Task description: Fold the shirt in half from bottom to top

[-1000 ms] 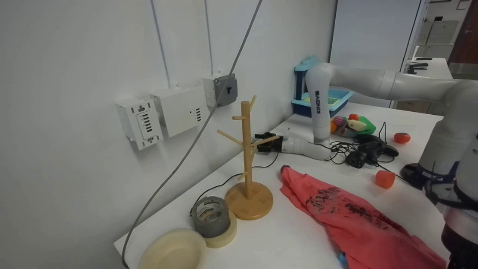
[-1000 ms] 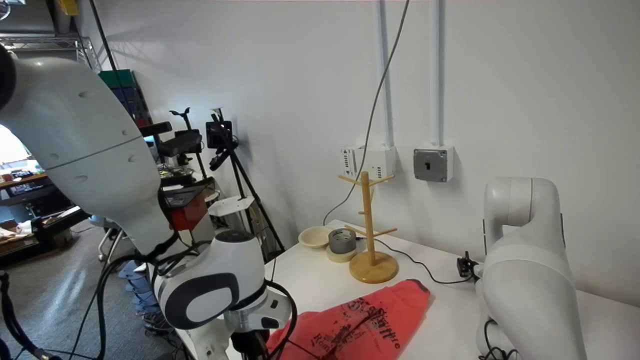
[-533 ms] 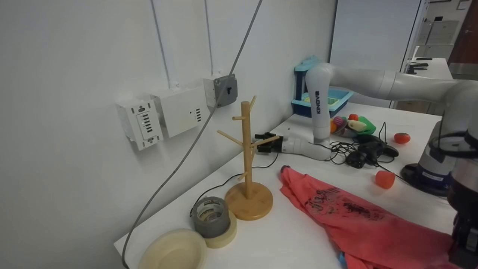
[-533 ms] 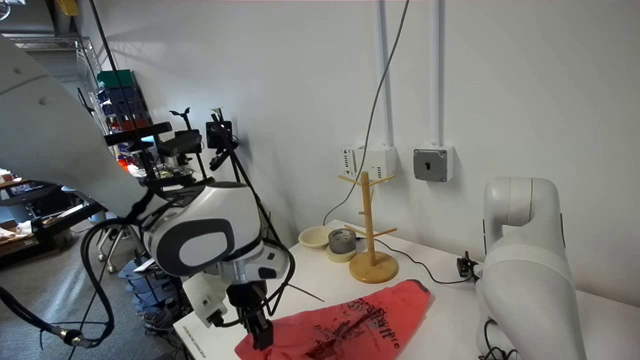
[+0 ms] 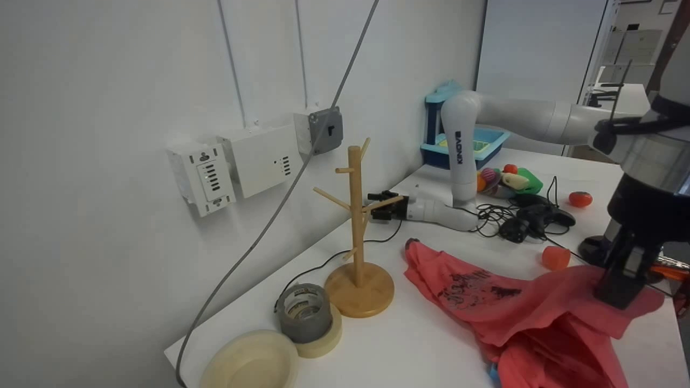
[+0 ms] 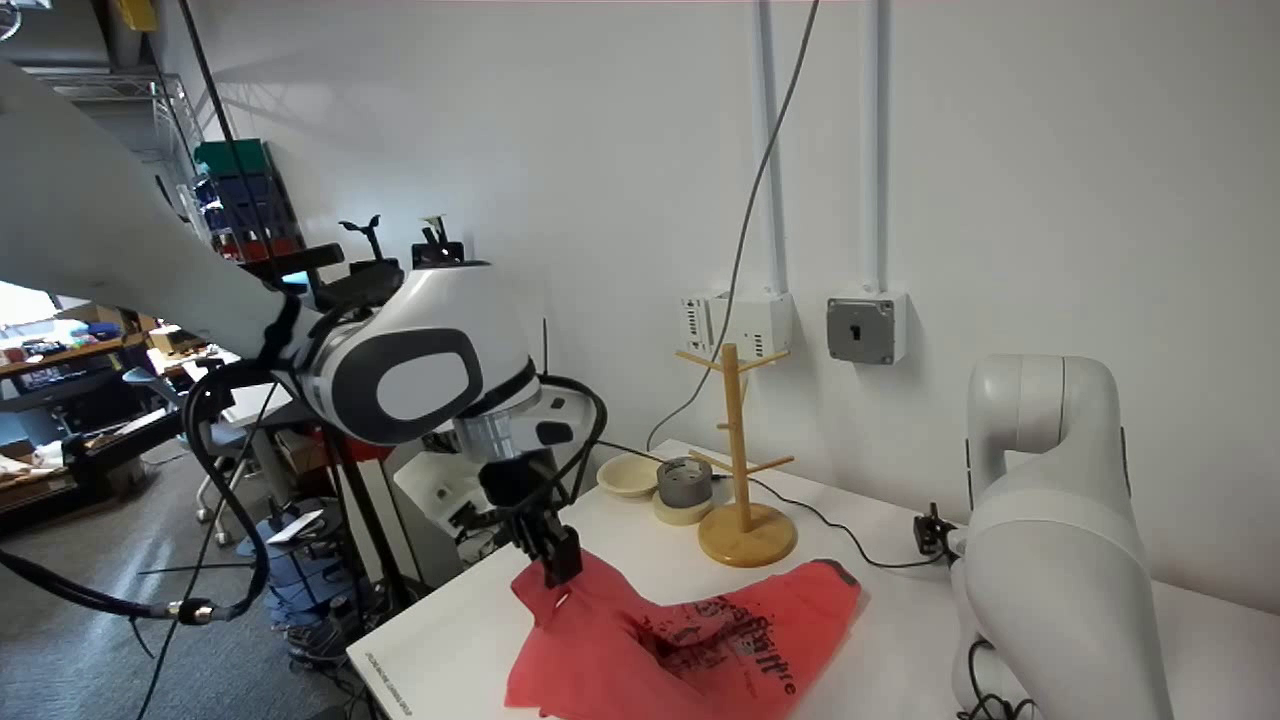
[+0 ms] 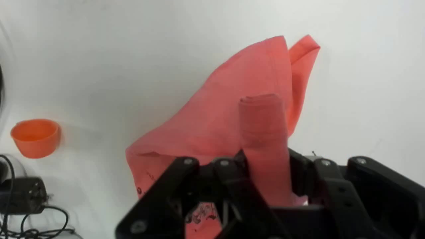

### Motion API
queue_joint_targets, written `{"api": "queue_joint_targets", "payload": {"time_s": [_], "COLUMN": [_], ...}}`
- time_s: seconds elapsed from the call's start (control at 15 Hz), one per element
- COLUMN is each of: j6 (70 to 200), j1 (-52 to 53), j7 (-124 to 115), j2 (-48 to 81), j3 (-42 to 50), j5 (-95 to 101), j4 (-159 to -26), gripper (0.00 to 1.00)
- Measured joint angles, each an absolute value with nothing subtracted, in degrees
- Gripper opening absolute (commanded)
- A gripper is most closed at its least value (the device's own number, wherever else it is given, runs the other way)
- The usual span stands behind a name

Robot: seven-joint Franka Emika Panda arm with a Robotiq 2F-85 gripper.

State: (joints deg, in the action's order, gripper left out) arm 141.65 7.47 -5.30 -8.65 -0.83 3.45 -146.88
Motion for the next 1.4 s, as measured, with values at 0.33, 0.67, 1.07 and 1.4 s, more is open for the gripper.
{"api": "queue_joint_targets", "payload": {"time_s": [0.33, 0.67, 1.07, 1.4], "j6": [145.1, 154.4, 159.9, 159.9], "j1": [5.9, 3.0, 0.9, 1.3], "j7": [-9.0, -18.7, -39.6, -47.1], "j2": [-7.6, -3.4, 3.1, 8.8], "j3": [-2.2, -2.8, -2.2, -2.3], "j5": [7.9, 22.5, 49.3, 54.8], "j4": [-142.0, -138.3, -131.7, -128.3], "gripper": [0.03, 0.03, 0.03, 0.03]}}
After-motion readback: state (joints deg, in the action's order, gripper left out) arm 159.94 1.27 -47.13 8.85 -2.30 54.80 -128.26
